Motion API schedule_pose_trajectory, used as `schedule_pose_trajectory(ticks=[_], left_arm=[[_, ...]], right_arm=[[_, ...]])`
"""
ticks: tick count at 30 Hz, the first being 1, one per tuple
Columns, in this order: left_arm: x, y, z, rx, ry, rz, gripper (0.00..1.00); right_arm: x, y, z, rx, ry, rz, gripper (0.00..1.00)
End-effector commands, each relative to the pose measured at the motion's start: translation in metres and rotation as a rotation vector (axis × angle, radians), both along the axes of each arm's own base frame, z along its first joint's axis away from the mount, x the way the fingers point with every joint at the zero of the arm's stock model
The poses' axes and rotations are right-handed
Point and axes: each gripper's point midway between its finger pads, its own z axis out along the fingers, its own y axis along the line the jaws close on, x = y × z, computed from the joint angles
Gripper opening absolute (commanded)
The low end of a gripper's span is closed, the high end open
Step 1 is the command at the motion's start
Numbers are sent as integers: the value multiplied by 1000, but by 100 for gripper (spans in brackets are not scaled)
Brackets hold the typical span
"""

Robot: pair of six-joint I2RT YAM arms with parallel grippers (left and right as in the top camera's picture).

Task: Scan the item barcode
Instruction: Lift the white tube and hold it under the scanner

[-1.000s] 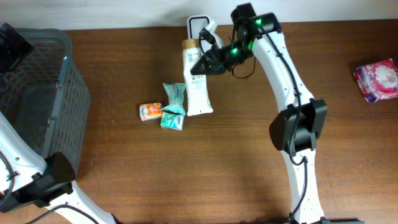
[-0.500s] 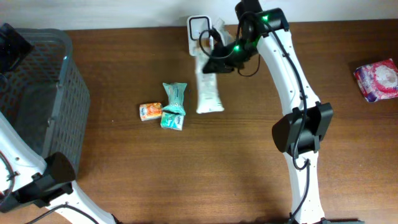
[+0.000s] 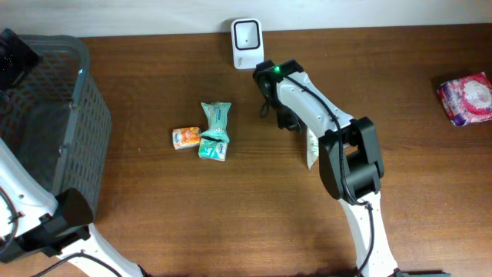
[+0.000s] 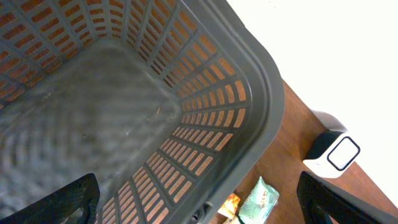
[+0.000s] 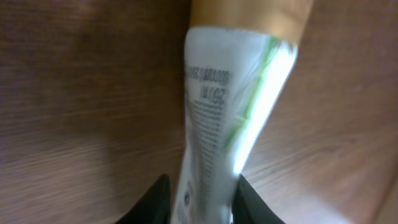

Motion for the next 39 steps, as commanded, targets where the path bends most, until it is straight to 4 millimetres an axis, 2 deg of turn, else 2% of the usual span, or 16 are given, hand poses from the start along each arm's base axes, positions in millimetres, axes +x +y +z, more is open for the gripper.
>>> schedule_pose_trajectory(ticks=[1, 3, 5, 7, 9, 11, 14, 18, 20, 21, 22, 24, 28, 31, 36, 39], left_arm=[[-3, -2, 7, 7, -20, 0, 99], [-3, -2, 7, 7, -20, 0, 99], [-3, -2, 7, 7, -20, 0, 99], [-3, -2, 7, 7, -20, 0, 99], [-3, -2, 7, 7, -20, 0, 99], [-3, -2, 7, 7, -20, 0, 99], [-3, -2, 7, 7, -20, 0, 99], [-3, -2, 7, 7, -20, 0, 99], [-3, -2, 7, 7, -20, 0, 99], [-3, -2, 7, 7, -20, 0, 99], [-3, -2, 7, 7, -20, 0, 99], [-3, -2, 7, 7, -20, 0, 99], [-3, -2, 7, 7, -20, 0, 99], [-3, -2, 7, 7, -20, 0, 99], [-3, -2, 7, 7, -20, 0, 99], [-3, -2, 7, 7, -20, 0, 99]], right_arm=[[6, 82, 36, 371, 4, 101, 57], [9, 115, 69, 521, -1, 230, 78], [22, 82, 106, 408, -75, 220, 85], [24, 46, 116, 371, -63, 171, 97], [17, 12, 103, 366, 19, 107, 88], [7, 16, 80, 484, 123, 151, 86], [-3, 19, 23, 529, 204, 129, 86], [-11, 35, -21, 589, 217, 140, 65], [-7, 45, -22, 594, 198, 165, 24], [-6, 50, -19, 605, 192, 166, 9], [-1, 55, -13, 614, 169, 160, 4], [27, 64, 16, 637, 63, 197, 4], [130, 97, 129, 758, -442, 265, 4], [170, 122, 161, 916, -643, 241, 4], [210, 134, 175, 1010, -824, 208, 4], [214, 146, 133, 1045, -764, 134, 4]])
